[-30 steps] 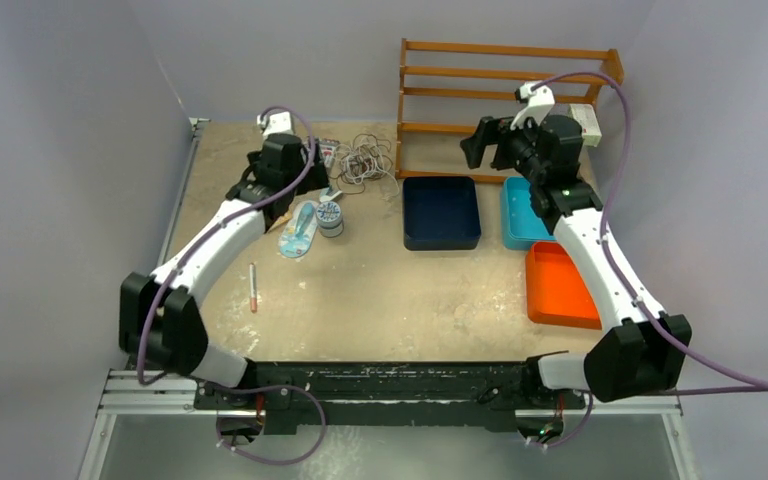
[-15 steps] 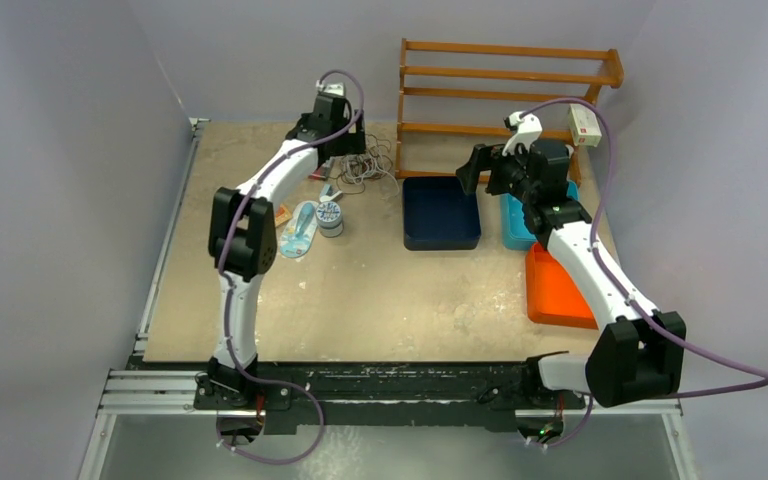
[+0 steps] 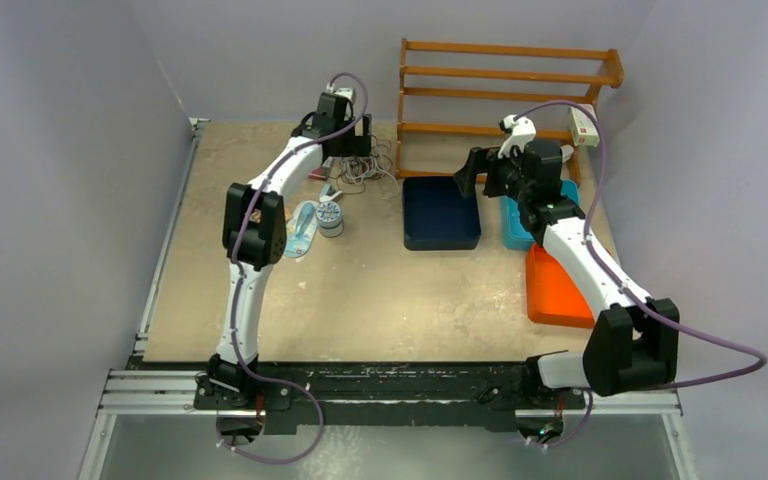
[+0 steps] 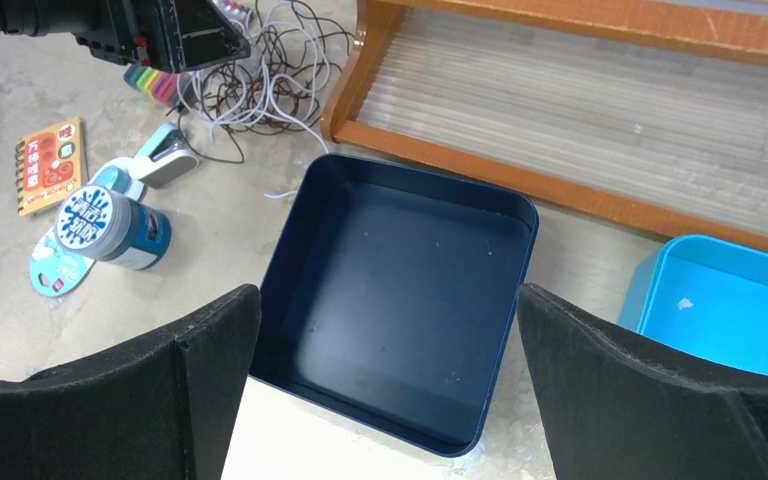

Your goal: Untangle the cables

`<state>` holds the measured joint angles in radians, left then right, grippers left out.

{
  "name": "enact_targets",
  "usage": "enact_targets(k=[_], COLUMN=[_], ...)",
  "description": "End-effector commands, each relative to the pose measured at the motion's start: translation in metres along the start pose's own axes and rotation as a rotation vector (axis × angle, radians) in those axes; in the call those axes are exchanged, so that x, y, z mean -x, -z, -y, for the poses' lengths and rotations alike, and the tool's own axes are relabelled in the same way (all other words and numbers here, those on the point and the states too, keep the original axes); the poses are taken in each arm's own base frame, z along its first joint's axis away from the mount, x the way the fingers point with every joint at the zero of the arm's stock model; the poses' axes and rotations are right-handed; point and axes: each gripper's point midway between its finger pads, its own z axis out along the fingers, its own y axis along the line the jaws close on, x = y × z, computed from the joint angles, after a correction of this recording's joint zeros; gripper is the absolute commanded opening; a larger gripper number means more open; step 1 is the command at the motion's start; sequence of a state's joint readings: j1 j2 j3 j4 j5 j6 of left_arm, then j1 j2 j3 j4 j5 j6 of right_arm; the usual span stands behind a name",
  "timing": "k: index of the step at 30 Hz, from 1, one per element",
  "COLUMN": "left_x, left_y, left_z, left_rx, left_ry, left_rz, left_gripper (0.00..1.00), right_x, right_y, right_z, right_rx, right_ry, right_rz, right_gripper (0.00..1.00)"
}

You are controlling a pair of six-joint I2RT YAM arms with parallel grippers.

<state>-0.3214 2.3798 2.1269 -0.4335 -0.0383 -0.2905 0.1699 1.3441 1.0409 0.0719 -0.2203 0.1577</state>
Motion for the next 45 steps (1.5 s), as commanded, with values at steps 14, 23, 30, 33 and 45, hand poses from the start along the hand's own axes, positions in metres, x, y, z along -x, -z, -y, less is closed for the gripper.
enact_targets(k=[14, 23, 30, 33, 45], left_x=[-0.022, -0.020, 0.045, 0.083, 0.107], left_y=[-0.042, -0.044, -0.005, 0.029, 0.141], left_z=[0.013, 0.017, 0.029, 0.032, 0.022], left_rx=[-0.111, -0.125, -0.141, -0.134, -0.081], left_ry=[0.006, 0.024, 0.067, 0.070, 0.034], left_rz=[-0.020, -0.010, 0.118, 0.206, 0.309], left_gripper=[0.87, 0.39, 0.02, 0.00, 0.00], right_x=[0.004, 0.003, 0.016, 0.027, 0.048], right_y=[-0.010, -0.009, -0.007, -0.002, 0.019], right_z=[-0.003, 0.000, -0.007, -0.010, -0.017], right_rx=[0.026, 0.006, 0.032, 0.042, 0.046], right_ry=[-0.005, -0.004, -0.011, -0.013, -0.044], right_rz=[0.000, -0.010, 0.027, 0.062, 0.180], right_gripper=[0.99, 0.99, 0.99, 0.99, 0.99])
